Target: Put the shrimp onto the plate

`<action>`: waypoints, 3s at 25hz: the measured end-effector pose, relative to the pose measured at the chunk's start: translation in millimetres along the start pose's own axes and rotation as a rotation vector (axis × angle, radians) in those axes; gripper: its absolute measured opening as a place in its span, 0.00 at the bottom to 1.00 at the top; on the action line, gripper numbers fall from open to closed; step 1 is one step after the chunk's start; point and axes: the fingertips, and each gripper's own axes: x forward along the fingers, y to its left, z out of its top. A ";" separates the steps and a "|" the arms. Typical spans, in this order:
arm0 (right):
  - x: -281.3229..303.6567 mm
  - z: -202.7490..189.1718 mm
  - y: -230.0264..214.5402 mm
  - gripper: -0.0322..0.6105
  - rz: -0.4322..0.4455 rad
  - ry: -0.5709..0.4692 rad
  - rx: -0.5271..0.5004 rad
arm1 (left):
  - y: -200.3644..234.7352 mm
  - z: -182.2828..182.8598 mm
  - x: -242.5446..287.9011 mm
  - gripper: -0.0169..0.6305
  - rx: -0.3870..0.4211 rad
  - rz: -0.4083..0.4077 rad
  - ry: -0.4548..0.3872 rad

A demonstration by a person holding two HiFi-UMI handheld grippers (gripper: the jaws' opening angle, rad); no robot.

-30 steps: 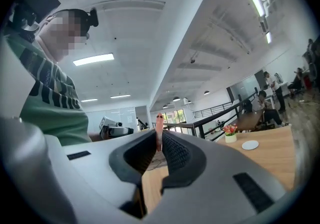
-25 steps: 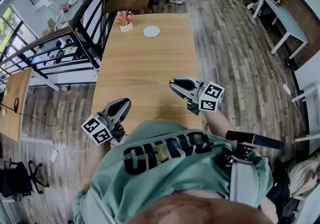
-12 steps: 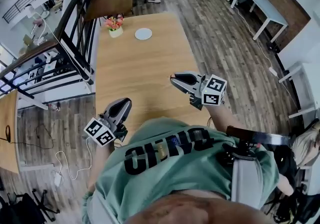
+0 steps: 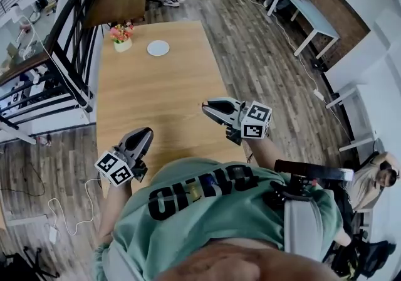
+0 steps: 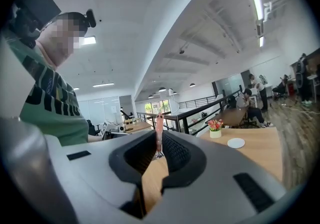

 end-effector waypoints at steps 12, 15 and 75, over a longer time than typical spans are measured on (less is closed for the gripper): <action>-5.8 -15.7 -56.8 0.11 0.106 -0.043 0.050 | -3.7 -6.8 55.9 0.08 -0.013 0.081 0.049; -5.3 -15.3 -65.3 0.11 0.075 -0.046 0.054 | 7.8 -5.2 55.7 0.08 -0.016 0.075 0.056; 227.7 -154.5 -430.7 0.11 0.024 0.174 0.019 | 417.5 -64.3 182.3 0.08 -0.065 0.243 0.115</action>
